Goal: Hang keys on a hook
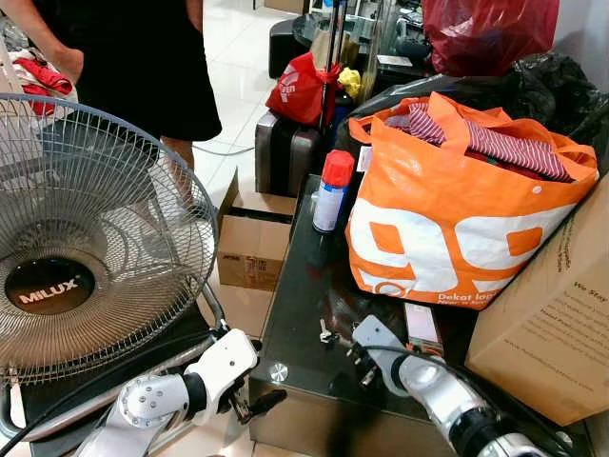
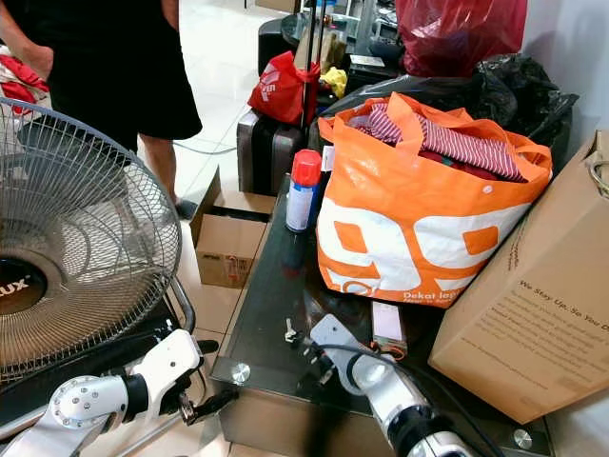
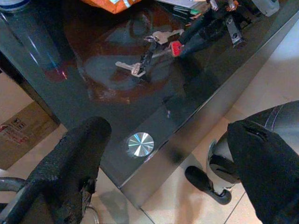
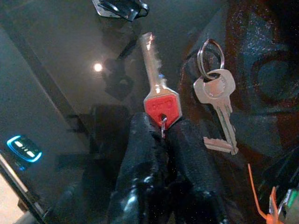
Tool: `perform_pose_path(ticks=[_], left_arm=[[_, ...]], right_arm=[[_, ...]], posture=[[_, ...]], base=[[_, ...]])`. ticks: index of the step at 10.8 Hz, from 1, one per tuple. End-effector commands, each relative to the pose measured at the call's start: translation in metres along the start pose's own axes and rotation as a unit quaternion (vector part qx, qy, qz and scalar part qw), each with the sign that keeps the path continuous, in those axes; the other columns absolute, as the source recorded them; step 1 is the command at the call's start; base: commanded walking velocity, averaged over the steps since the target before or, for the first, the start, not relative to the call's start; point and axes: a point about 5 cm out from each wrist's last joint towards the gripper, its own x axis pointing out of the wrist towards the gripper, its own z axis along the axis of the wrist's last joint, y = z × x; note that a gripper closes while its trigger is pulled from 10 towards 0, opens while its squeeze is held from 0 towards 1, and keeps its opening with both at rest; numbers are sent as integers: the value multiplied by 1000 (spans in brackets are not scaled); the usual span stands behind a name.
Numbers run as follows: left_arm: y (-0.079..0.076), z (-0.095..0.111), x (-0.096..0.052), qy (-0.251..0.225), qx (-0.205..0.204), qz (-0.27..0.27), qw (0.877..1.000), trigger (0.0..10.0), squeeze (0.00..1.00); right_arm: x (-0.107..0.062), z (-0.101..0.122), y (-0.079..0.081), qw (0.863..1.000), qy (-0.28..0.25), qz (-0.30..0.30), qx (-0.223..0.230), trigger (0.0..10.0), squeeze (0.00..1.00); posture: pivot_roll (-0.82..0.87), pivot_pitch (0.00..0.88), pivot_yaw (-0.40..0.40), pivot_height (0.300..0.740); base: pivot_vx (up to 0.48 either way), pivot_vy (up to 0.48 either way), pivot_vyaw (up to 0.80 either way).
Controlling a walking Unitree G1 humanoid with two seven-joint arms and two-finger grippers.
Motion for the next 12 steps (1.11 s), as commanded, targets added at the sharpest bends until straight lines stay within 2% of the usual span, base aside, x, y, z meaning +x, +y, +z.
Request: perform_pose_path(ticks=[1,4,10,11,12], left_arm=[[2,3,-1,-3,4,2,1000,10000,0],[2,5,-2,-4,7,3,1000,10000,0],[4,9,-2,-8,13,5,1000,10000,0],[4,11,-2,-8,15,4,1000,10000,0],[6,14,-2,-10,17,4,1000,10000,0]], right_arm=[[0,-5,-3,1000,11,-3,-1,0,0],[0,-5,-5,1000,8,-4,-3,0,0],[-15,-1,-19,999,-19,-3,-32,0,0],[-16,-1,-19,999,-17,-4,-37,10000,0],[-17,-1,-18,999,-15,-2,-37,10000,345]], posture=[[2,0,-109,740],[1,0,-107,740],[2,0,-107,740],[2,0,-107,740],[1,0,-104,740]], base=[[0,0,0],[0,0,0],[0,0,0],[0,0,0],[0,0,0]])
